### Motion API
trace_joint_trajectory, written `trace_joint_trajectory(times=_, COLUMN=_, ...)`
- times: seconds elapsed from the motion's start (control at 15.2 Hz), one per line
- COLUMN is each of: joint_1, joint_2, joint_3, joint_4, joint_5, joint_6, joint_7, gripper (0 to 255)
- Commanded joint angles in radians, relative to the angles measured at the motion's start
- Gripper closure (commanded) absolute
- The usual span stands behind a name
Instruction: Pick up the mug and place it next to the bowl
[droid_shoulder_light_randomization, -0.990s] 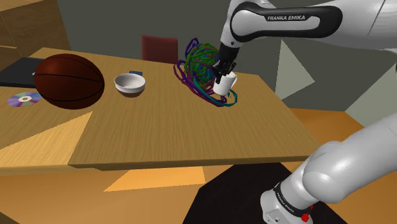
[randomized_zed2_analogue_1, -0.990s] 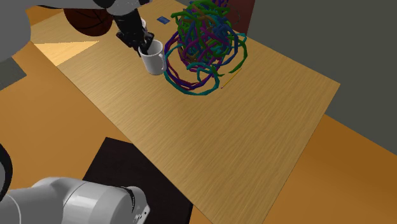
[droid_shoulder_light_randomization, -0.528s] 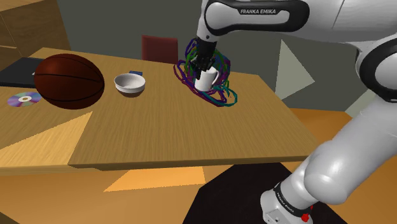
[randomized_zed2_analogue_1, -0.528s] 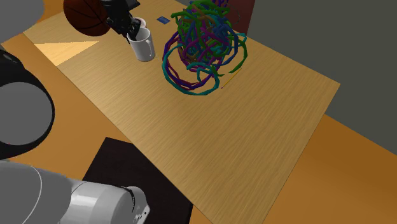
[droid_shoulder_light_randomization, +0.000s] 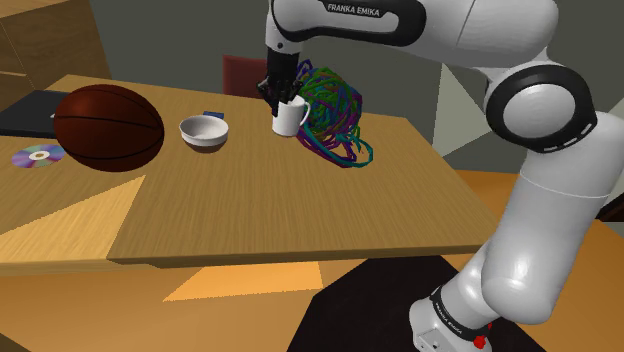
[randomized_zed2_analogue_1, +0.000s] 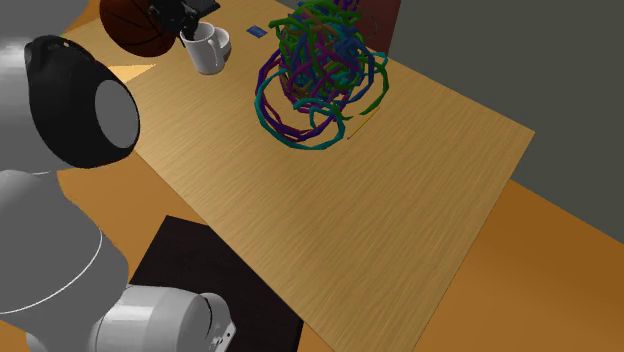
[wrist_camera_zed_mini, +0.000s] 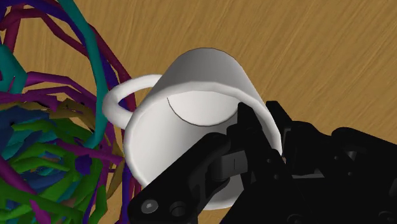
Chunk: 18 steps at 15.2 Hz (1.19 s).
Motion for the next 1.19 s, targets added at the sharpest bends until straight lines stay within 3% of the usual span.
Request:
trace_joint_trajectory(times=0.0, joint_1=0.029, joint_2=0.095, joint_3=0.007, joint_4=0.132, joint_5=-0.017, joint_6=-0.039, joint_7=0.028, gripper=255)
trace_joint_trajectory(times=0.2, joint_1=0.075, joint_2=0.240, joint_3=0.008, joint_4=0.359, joint_5=-0.038, joint_6=-0.124, joint_7=0.054, gripper=255)
trace_joint_trajectory(times=1.12, joint_1=0.058, joint_2=0.207, joint_3=0.008, joint_4=0.116, joint_5=-0.036, joint_6=0.085, joint_7=0.069, gripper=255)
